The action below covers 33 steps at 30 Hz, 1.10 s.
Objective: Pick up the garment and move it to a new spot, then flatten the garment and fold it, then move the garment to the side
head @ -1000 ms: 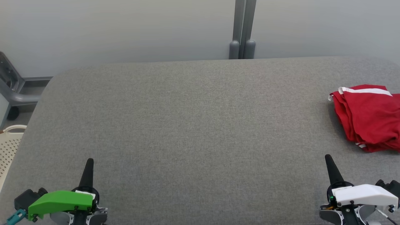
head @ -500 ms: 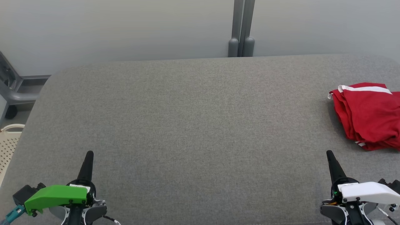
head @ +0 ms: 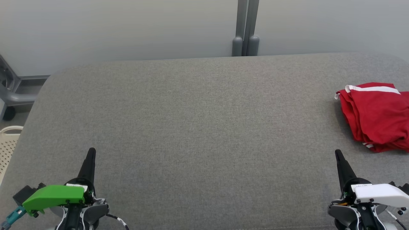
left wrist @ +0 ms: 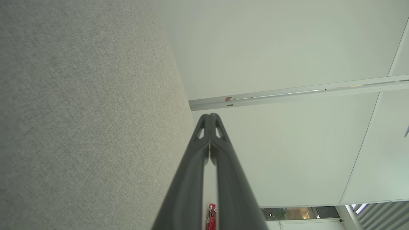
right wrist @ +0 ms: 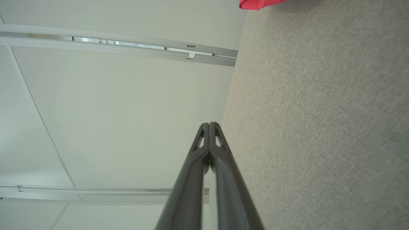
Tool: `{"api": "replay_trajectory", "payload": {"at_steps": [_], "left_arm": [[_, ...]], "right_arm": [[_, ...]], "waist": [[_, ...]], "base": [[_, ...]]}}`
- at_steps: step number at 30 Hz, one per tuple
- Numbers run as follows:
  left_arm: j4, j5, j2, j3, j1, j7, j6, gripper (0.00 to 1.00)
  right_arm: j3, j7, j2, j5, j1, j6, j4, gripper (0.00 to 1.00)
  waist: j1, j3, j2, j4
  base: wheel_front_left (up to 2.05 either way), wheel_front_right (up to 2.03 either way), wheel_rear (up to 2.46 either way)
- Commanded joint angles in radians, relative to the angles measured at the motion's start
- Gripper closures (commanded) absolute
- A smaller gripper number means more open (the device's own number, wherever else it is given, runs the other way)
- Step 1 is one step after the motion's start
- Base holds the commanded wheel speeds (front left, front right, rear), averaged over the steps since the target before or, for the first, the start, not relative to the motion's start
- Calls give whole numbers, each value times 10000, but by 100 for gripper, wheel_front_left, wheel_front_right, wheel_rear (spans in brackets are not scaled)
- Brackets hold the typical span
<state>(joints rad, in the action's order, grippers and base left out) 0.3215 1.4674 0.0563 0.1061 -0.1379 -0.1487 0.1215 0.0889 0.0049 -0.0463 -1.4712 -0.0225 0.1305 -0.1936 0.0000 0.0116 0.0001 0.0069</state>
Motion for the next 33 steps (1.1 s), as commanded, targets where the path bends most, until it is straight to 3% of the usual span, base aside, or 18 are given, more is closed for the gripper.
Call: {"api": "replay_trajectory", "payload": {"at_steps": [1,21,33], "left_arm": [[-70,268,2,70,-241,-76,53,100],[-83,1419,-70,227,-486,-495,124,100],[-80,1366,-67,224,-474,-495,118,100]], "right_arm": [[38,50,-54,-244,-97,4,108,100],[110,274,-60,-1544,-134,4,326,100],[107,261,-59,-1532,-131,4,319,100]], "waist": [[0,-11,-1,-6],[0,-132,-1,-70],[0,-136,-1,-72]], "base": [[0,0,0],[0,0,0],[0,0,0]]}}
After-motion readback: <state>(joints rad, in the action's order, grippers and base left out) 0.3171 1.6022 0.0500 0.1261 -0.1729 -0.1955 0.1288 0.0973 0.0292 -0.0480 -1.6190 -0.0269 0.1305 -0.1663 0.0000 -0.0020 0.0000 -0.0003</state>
